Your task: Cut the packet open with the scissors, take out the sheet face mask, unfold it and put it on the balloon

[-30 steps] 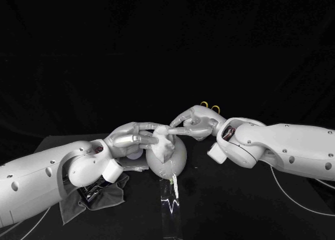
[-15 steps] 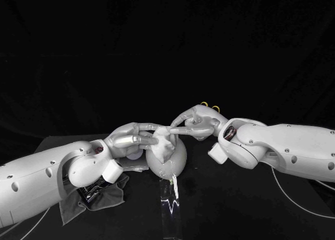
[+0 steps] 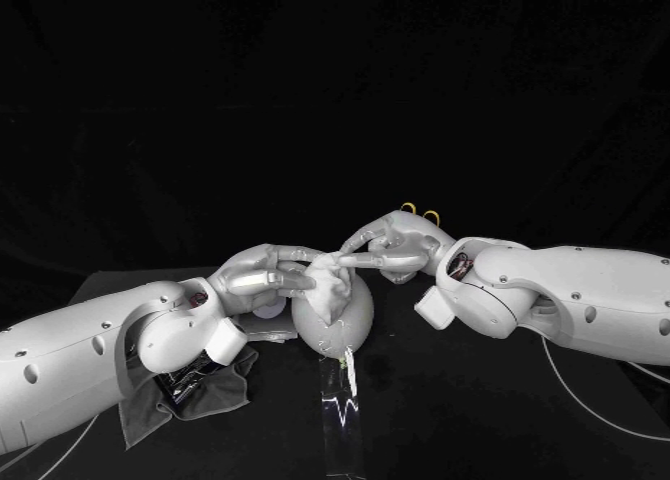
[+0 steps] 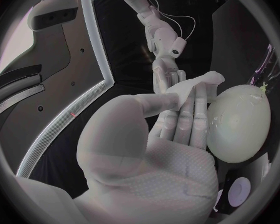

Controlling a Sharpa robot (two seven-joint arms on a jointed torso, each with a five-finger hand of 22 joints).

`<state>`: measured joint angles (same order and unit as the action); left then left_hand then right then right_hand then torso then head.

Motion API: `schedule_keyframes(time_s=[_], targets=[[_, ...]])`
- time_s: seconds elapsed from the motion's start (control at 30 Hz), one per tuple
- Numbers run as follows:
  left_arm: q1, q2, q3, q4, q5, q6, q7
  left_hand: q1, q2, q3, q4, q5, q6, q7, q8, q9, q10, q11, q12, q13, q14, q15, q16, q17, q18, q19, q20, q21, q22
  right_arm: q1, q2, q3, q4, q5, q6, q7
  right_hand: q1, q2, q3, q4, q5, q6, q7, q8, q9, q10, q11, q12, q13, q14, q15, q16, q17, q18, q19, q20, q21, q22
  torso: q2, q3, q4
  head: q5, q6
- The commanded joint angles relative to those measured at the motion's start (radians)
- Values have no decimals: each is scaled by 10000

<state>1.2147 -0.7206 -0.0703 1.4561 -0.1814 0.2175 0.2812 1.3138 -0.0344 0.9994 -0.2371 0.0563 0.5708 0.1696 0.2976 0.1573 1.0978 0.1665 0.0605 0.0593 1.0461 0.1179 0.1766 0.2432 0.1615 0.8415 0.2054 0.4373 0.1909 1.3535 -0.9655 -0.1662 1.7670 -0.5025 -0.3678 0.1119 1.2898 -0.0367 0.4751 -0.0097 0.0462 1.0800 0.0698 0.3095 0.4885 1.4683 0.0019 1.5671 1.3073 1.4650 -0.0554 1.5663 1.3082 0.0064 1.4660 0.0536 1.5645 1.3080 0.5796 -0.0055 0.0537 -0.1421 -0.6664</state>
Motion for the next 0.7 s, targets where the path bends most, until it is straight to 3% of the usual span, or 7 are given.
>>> schedule_keyframes(time_s=[0.03, 0.17, 0.23, 0.3, 0.33, 0.5, 0.7], targets=[[12, 44, 14, 14, -184, -540, 145, -110, -223, -1166, 113, -75, -6, 206, -73, -5, -880, 197, 63, 54, -353, 165, -73, 46, -26, -627, -34, -5, 53, -3, 16, 4, 53, 970, 1022, -202, 48, 55, 101, 4, 25, 15, -29, 76, 247, 1025, -77, 37, 2635, 1058, -79, 45, 2626, -64, 1048, -42, 63, 2628, -2, -3, -2, 8, -17], [13, 51, 13, -15, -303, -1089, 109, -288, -352, -1712, 241, -89, 85, 407, -58, 8, -976, 262, 99, 61, -458, 264, -26, 86, -154, -691, 96, 54, 94, -3, 6, 4, 60, 1524, 1343, -368, 32, 77, 127, 14, 25, 0, -28, 109, 269, 1025, -76, 37, 2635, 1058, -80, 45, 2626, -64, 1048, -46, 63, 2628, 0, 1, -1, 19, -15], [14, 51, 13, -31, -454, -1400, 91, -427, -579, -2354, 360, -91, 362, 849, 44, 66, -1229, 362, 113, 66, -812, 386, -3, 132, -228, -967, 192, -113, 10, -3, -1, 4, 65, 1762, 1407, -419, 19, 93, 144, 22, 25, -8, -27, 131, 284, 1025, -76, 37, 2635, 1058, -80, 45, 2626, -64, 1048, -48, 63, 2628, -2, -2, -4, 22, 0], [14, 49, 13, -53, -727, -1681, 70, -389, -593, -2501, 378, -93, 470, 871, 84, 90, -1286, 382, 144, 76, -924, 420, 36, 162, -237, -1030, 230, -176, -28, -2, -9, 4, 76, 2041, 1386, -438, 13, 102, 156, 26, 25, -13, -28, 147, 295, 1025, -76, 37, 2635, 1058, -81, 45, 2626, -64, 1048, -49, 63, 2628, -3, -3, -5, 25, -6], [14, 48, 13, -71, -904, -1816, 54, -339, -762, -2777, 357, -85, 436, 936, 37, 73, -1482, 446, 163, 79, -1268, 509, 69, 206, -276, -1228, 336, -381, -145, -2, -13, 4, 82, 2202, 1343, -435, 5, 113, 170, 31, 25, -18, -28, 166, 307, 1025, -77, 37, 2635, 1058, -81, 45, 2626, -64, 1048, -50, 63, 2628, 0, -4, -5, 27, -8], [15, 38, 12, -172, -1594, -2251, -48, 0, -998, -3186, 247, -69, 264, 1070, -132, 13, -2041, 603, 273, 95, -2165, 707, 366, 407, -226, -1494, 611, -874, -460, -2, -41, 5, 101, 2950, 938, -312, -6, 139, 213, 33, 25, -35, -31, 218, 341, 1025, -80, 37, 2635, 1058, -84, 45, 2626, -64, 1048, -54, 63, 2628, -1, -2, -5, 16, 17], [15, 15, 11, -321, -2012, -2521, -122, 142, -1124, -3451, 285, -75, 399, 1094, -113, 49, -2501, 683, 534, 133, -3111, 841, 862, 679, -117, -1644, 824, -1367, -789, 0, -98, 5, 110, 3503, 312, -87, -12, 152, 243, 31, 25, -53, -32, 251, 364, 1025, -82, 37, 2635, 1058, -86, 45, 2626, -64, 1048, -57, 63, 2628, 1, -5, -5, 12, 18]])
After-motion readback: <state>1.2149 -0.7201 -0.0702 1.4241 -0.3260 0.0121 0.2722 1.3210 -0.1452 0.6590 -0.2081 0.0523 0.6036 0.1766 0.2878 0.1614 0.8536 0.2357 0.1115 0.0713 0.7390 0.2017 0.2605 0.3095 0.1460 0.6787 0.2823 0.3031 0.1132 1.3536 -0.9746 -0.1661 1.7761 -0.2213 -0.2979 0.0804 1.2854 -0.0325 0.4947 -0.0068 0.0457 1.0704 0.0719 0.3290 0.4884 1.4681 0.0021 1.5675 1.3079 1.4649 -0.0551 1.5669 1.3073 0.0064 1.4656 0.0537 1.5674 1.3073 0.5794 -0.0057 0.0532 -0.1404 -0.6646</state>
